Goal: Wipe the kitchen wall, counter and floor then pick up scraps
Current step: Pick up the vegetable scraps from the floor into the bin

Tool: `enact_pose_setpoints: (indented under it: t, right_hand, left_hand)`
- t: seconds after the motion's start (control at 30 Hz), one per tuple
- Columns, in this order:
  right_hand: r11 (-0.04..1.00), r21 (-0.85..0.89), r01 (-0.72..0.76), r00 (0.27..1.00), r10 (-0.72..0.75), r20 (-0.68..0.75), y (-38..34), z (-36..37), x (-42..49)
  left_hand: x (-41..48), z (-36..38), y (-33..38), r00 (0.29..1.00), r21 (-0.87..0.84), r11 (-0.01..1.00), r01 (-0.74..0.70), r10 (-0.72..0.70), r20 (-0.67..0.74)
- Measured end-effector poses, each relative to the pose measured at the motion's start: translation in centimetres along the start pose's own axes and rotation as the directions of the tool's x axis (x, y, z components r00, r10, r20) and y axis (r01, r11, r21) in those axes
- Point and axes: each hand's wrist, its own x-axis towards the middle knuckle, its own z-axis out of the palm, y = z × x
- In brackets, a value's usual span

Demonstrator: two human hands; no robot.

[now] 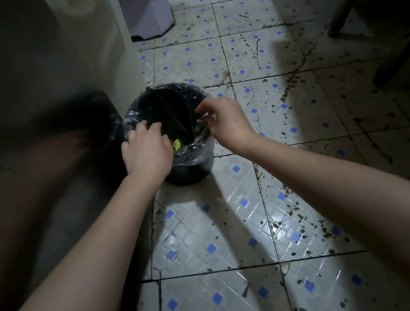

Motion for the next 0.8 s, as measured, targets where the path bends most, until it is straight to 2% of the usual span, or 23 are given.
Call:
enact_pose_setpoints:
  t: [0.1, 0.37, 0.6, 0.8]
  right_hand:
    - [0.997, 0.072, -0.042, 0.999, 0.044, -0.032, 0.2, -0.5, -0.3]
    - [0.998, -0.034, -0.060, 0.991, 0.056, -0.118, 1.5, -1.3, -0.8]
    - [0.982, -0.162, -0.096, 0.993, 0.083, -0.087, 3.5, -2.4, -2.1]
    - [0.969, -0.201, -0.141, 0.989, 0.130, -0.067, 5.8, -3.6, -3.7]
  left_hand:
    - [0.1, 0.1, 0.2, 1.000, 0.004, 1.000, -0.005, 0.005, 0.005]
    - [0.1, 0.5, 1.0, 1.000, -0.003, 1.000, -0.024, 0.024, 0.010]
    - [0.1, 0.8, 2.7, 0.998, -0.052, 0.996, -0.068, 0.069, 0.004]
    - [-0.1, 1.8, 4.5, 0.992, -0.088, 0.988, -0.128, 0.127, -0.017]
